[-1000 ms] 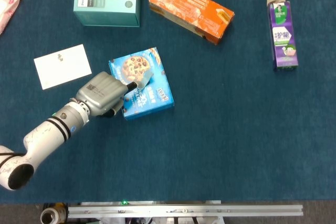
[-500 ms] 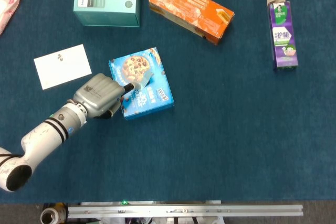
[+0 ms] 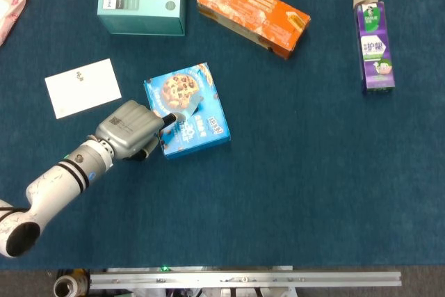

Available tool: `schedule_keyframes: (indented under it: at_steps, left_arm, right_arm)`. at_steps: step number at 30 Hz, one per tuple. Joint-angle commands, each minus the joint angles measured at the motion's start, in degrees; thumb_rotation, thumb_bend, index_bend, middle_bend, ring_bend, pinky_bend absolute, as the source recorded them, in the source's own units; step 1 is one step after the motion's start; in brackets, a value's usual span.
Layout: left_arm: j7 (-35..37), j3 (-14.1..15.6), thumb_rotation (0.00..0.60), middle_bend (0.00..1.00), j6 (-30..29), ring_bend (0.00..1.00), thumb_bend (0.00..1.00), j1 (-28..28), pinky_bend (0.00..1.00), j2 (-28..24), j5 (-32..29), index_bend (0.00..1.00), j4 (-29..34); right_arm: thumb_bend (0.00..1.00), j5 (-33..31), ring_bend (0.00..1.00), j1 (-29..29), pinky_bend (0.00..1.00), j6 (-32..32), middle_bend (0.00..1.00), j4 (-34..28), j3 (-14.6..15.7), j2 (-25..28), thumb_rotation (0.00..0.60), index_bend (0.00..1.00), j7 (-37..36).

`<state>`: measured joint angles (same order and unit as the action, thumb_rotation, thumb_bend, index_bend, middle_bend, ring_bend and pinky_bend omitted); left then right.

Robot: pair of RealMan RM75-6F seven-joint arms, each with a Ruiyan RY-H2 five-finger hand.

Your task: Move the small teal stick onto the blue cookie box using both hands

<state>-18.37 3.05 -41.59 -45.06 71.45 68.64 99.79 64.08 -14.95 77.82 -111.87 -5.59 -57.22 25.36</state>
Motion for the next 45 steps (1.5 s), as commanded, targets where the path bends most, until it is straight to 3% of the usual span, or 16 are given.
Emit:
schedule_keyframes:
  at_steps: [1,45]
  left_arm:
    - [-0.1,0.0,0.600,1.00,-0.1,1.00,0.81,0.0,1.00,0.0,-0.1,0.14,0.0]
    - [-1.1,0.0,0.600,1.00,0.1,1.00,0.81,-1.0,1.00,-0.4,-1.9,0.14,1.4]
  right_arm:
    - [0.37,0.0,0.65,0.1,0.64,0.0,0.65,0.0,0.0,0.1,0.600,0.46,0.0]
    - [0.37,0.3,0.65,1.1,0.64,0.1,0.65,0.2,-0.4,0.5,0.600,0.46,-0.9]
